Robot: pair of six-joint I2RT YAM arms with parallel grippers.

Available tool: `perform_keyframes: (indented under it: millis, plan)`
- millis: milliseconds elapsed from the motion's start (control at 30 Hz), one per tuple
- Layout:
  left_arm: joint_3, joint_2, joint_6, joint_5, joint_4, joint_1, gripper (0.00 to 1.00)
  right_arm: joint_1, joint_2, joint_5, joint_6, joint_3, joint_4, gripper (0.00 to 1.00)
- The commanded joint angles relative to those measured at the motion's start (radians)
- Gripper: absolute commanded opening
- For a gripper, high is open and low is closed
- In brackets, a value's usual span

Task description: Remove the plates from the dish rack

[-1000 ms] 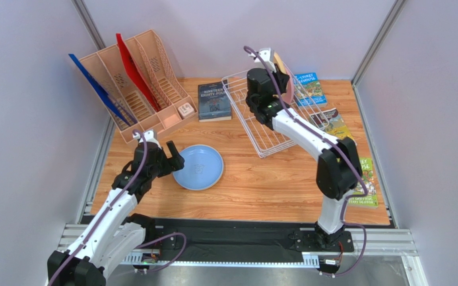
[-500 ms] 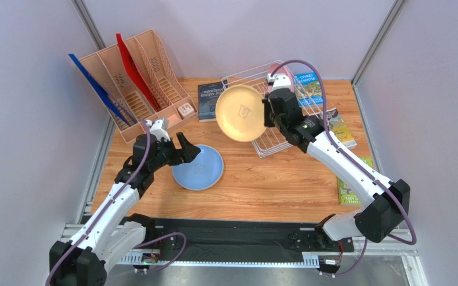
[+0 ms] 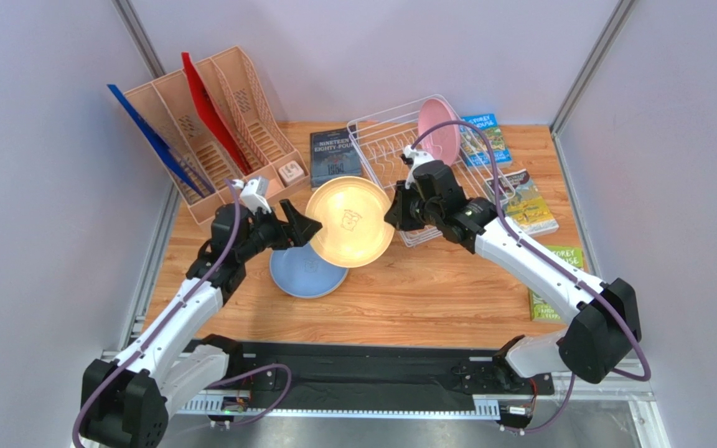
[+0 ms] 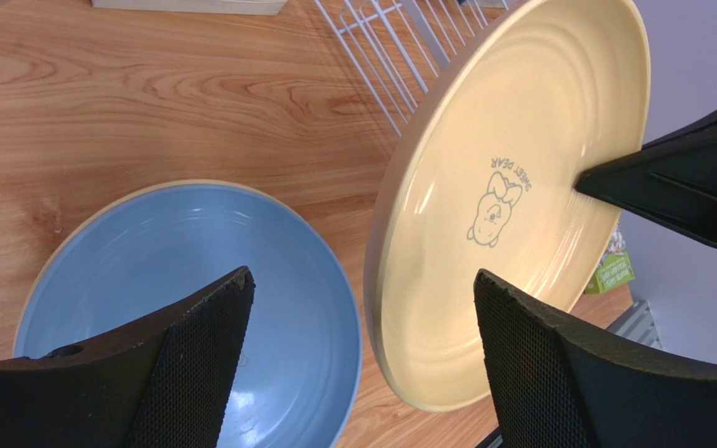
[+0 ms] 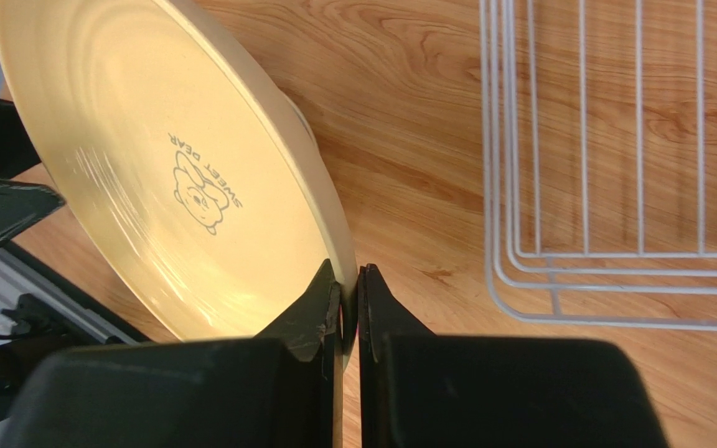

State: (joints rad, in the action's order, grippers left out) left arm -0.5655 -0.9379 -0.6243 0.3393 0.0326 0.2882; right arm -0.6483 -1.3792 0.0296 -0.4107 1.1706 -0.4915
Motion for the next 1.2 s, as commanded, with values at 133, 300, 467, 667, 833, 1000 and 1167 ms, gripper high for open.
perform_keyframes:
  millis: [133, 300, 467, 667, 833, 1000, 1167]
  plan:
    - [-0.008, -0.029, -0.005, -0.016, 0.058, 0.026, 0.39, -0.013, 0.025, 0.161, -0.079, -0.020, 0.110, 0.00]
    - [-0.010, 0.005, 0.021, -0.098, -0.028, 0.029, 0.00, -0.011, 0.028, 0.144, -0.082, -0.025, 0.110, 0.30]
    - [0.010, 0.065, 0.031, -0.192, -0.112, 0.031, 0.00, -0.013, 0.023, 0.052, -0.040, 0.020, 0.058, 0.63]
    - [0.000, 0.103, 0.005, -0.325, -0.279, 0.029, 0.00, 0.012, 0.006, -0.235, 0.087, 0.116, -0.057, 0.76]
    - [0.025, 0.090, -0.057, -0.381, -0.369, 0.029, 0.00, 0.087, -0.020, -0.387, 0.121, 0.164, -0.065, 0.76]
    - [0.065, 0.097, -0.078, -0.424, -0.376, 0.029, 0.00, 0.159, -0.087, -0.459, 0.145, 0.213, -0.045, 0.76]
    - [0.072, 0.106, -0.081, -0.485, -0.401, 0.029, 0.00, 0.236, -0.164, -0.427, 0.154, 0.290, -0.027, 0.76]
